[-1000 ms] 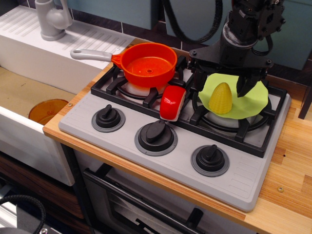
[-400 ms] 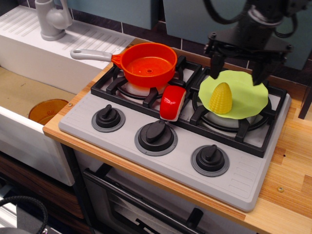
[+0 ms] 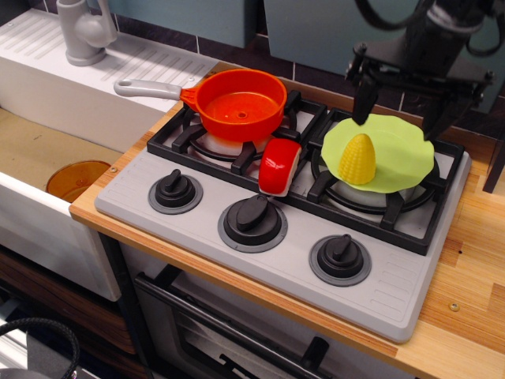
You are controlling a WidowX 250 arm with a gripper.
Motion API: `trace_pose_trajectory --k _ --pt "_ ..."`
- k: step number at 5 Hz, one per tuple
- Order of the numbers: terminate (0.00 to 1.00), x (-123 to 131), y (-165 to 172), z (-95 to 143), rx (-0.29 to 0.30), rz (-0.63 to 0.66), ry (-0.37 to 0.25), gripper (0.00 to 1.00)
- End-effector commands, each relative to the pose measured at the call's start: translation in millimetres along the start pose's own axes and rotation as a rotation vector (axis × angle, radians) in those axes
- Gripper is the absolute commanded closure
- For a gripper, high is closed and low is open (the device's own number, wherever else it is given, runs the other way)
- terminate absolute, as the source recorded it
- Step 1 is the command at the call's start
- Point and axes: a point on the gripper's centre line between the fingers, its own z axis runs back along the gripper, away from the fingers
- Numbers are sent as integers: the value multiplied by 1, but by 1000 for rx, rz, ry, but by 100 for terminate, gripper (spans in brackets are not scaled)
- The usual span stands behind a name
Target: End effector transition from object to object
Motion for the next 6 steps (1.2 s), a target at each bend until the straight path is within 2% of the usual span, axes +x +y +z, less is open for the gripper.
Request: trace_pose_trajectory --k 1,2,5,6 --pt "0 12 40 37 -81 -33 -89 0" --pt "0 15 50 37 -60 -52 -88 0" --pt "0 13 76 8 -100 -77 -125 0" --pt "0 5 86 -12 -128 -75 -154 0"
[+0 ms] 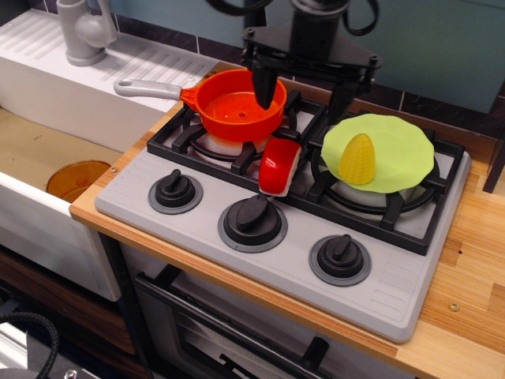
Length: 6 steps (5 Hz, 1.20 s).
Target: End effector transition from object to object
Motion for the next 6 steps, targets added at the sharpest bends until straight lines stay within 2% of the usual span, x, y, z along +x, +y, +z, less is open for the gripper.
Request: trace_pose_trajectory --k 1,4,5,6 --pt "0 -6 15 -9 -61 19 -112 0" --pt "0 -29 14 -45 -96 71 -133 0" --pt "0 -27 10 -48 -96 88 -123 0" --pt "100 -20 5 -54 -111 94 -88 0"
